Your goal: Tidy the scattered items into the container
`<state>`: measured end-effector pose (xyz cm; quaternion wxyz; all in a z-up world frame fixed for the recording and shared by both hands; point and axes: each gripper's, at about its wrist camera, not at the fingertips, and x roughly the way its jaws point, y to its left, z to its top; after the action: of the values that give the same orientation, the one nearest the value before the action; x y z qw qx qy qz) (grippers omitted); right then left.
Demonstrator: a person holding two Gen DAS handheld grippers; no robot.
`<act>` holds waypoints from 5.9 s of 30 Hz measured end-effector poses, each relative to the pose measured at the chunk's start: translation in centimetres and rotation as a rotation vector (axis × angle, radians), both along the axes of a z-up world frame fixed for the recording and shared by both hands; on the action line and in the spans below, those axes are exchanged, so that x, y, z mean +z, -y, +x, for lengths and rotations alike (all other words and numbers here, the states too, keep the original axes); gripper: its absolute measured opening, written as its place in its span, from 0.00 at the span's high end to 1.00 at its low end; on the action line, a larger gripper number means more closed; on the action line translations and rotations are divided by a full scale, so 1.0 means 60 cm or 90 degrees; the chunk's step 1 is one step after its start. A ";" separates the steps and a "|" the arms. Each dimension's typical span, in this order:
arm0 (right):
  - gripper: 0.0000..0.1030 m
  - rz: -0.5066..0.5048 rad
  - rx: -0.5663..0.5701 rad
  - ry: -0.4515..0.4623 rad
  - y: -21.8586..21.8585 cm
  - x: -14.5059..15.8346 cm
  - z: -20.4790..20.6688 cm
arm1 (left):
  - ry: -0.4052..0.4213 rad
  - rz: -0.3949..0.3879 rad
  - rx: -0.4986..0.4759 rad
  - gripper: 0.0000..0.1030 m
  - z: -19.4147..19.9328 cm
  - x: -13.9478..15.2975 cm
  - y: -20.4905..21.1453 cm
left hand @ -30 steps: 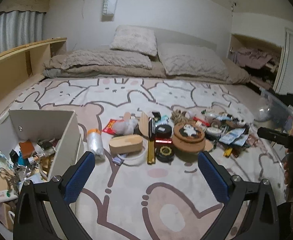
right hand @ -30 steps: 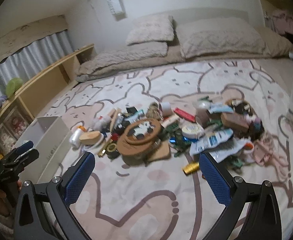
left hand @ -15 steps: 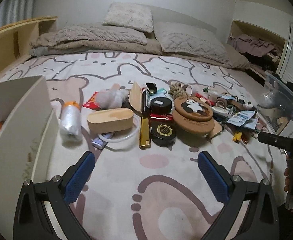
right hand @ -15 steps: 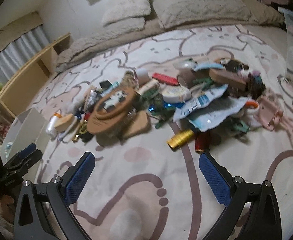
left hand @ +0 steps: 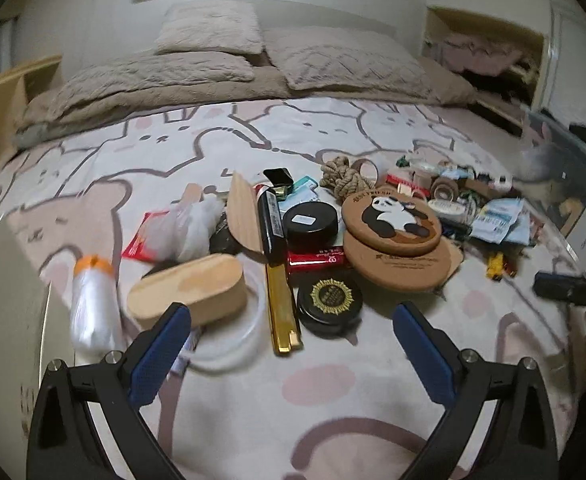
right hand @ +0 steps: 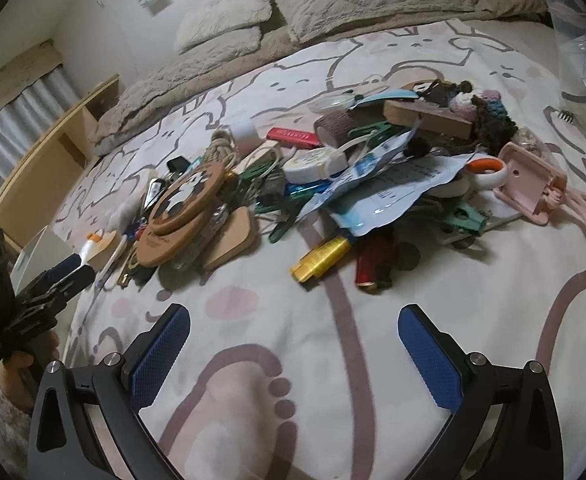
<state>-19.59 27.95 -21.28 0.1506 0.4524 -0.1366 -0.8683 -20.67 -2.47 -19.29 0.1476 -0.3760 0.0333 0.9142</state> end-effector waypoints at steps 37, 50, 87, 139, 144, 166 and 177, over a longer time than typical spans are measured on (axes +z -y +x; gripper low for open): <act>0.00 0.172 -0.018 -0.001 0.033 -0.045 -0.088 | 0.194 0.128 -0.113 0.01 0.103 -0.061 -0.005; 0.00 0.201 0.353 -0.094 0.175 -0.036 -0.002 | 0.219 0.197 -0.209 0.01 0.189 -0.048 -0.052; 0.00 0.188 0.463 -0.092 0.180 -0.037 0.115 | 0.076 0.120 -0.147 0.00 0.194 -0.020 -0.052; 0.00 0.163 0.406 -0.092 0.314 -0.042 0.125 | 0.094 0.129 0.013 0.18 0.160 -0.031 0.029; 0.00 0.158 0.387 -0.088 0.293 -0.039 0.120 | 0.121 0.111 -0.005 0.18 0.155 -0.047 0.018; 0.00 0.286 0.272 -0.071 0.266 -0.045 0.079 | 0.132 0.037 -0.018 0.49 0.170 -0.054 0.001; 0.00 0.344 0.228 -0.053 0.203 -0.041 0.073 | 0.115 0.061 0.030 0.53 0.170 -0.040 0.033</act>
<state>-15.21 15.79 -23.73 0.1809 0.4571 0.1867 -0.8506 -10.48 -4.43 -21.68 0.1465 -0.4499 -0.0330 0.8803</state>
